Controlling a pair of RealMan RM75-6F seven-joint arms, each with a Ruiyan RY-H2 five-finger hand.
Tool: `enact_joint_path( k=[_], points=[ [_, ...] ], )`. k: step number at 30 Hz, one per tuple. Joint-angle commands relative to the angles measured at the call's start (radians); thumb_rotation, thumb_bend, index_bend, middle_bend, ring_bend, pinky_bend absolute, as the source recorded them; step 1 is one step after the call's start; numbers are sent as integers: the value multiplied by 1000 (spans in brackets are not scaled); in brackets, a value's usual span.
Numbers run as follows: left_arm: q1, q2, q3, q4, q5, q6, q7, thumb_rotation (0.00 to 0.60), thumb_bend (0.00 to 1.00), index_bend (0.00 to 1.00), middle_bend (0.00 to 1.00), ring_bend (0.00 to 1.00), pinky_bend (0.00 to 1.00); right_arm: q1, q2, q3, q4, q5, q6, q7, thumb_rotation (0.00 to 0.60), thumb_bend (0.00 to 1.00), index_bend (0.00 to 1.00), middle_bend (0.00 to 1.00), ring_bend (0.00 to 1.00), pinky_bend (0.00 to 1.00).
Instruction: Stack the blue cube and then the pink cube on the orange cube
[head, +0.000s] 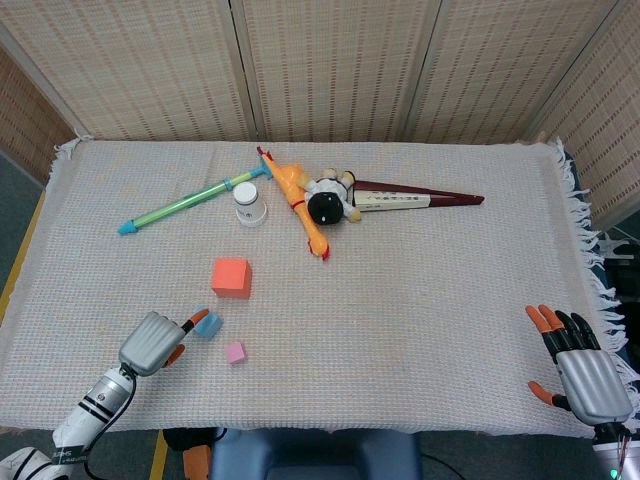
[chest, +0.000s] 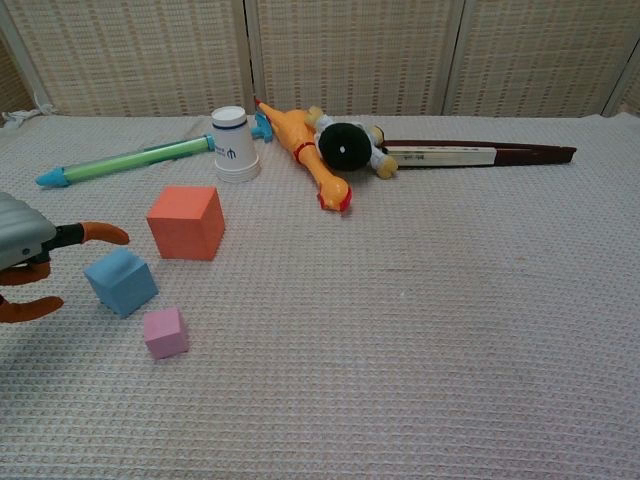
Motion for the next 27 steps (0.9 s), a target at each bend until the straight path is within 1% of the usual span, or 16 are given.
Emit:
enact_joint_path(
  k=[1,5,10,15,23,27],
  points=[
    [-10,-6,-1,4,-12,-13,5,600,363,150,1000,994,980,1,1,1,0,3,-1,0,600,67,0,0,0,0],
    [-27,-13,-1,7,-33,-35,19,600,363,158,1000,1000,983,4,1,2,-1,10,-8,0,600,67,0,0,0,0],
    [-45,-22,-5,17,-33,-29,16,600,361,157,1000,1000,989,10,2,-3,-3,12,-26,-4,600,67,0,0,0,0],
    [-63,-30,-4,24,-49,-45,18,600,360,159,1000,1000,993,12,3,-2,-5,21,-29,-6,600,66,0,0,0,0],
    [-88,-41,-2,38,-74,-71,13,600,359,187,1000,1000,999,6,11,5,-8,33,-14,3,600,67,0,0,0,0],
    [-93,-51,2,47,-76,-65,-5,600,361,248,1000,1000,999,5,13,3,-8,31,-14,5,600,67,0,0,0,0]
  ],
)
